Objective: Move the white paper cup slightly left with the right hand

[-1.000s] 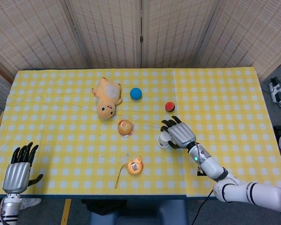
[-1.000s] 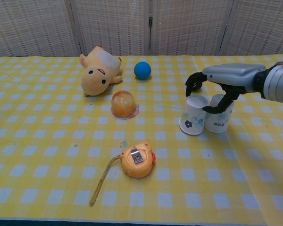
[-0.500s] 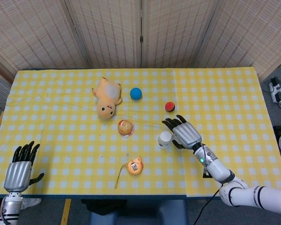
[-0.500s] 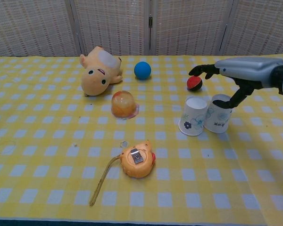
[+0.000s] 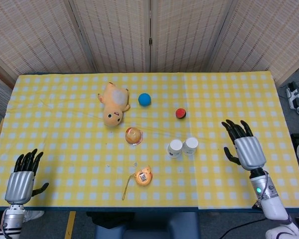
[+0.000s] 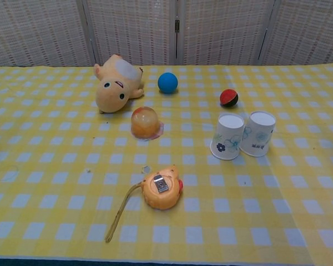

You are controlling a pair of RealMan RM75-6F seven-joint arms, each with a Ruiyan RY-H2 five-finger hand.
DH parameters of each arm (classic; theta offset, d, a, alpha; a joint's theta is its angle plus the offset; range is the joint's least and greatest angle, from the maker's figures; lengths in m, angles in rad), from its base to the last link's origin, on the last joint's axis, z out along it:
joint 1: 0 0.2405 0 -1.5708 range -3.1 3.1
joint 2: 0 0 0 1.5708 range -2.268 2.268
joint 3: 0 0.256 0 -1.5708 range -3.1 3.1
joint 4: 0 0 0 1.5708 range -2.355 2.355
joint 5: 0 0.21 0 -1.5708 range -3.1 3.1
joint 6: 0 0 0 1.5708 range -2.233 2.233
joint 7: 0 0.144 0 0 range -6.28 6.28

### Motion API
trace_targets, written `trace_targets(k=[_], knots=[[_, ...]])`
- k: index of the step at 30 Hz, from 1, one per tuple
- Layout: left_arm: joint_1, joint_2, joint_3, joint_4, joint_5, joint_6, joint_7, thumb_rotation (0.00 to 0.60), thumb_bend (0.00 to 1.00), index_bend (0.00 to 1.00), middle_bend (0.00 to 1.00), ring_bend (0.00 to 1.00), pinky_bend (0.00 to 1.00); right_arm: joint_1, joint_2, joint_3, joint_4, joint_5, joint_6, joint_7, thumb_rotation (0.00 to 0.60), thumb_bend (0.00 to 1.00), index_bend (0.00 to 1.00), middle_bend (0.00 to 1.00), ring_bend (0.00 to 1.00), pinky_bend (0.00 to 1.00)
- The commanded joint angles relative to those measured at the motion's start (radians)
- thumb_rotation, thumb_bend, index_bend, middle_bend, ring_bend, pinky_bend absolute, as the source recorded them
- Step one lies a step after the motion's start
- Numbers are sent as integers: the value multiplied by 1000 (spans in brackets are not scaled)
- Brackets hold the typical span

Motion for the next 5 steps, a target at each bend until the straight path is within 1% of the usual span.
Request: trace_targets(k=[1, 5], knots=[[0, 2, 1, -18, 15, 15, 15, 600, 213, 65, 20, 10, 0, -114, 21, -50, 14, -83, 117, 80, 600, 475, 99, 104, 153, 48], [2, 2, 0, -40, 28, 32, 36, 600, 214, 65, 20, 11, 0, -160, 15, -62, 35, -109, 149, 123, 600, 475, 98, 104, 153, 48]])
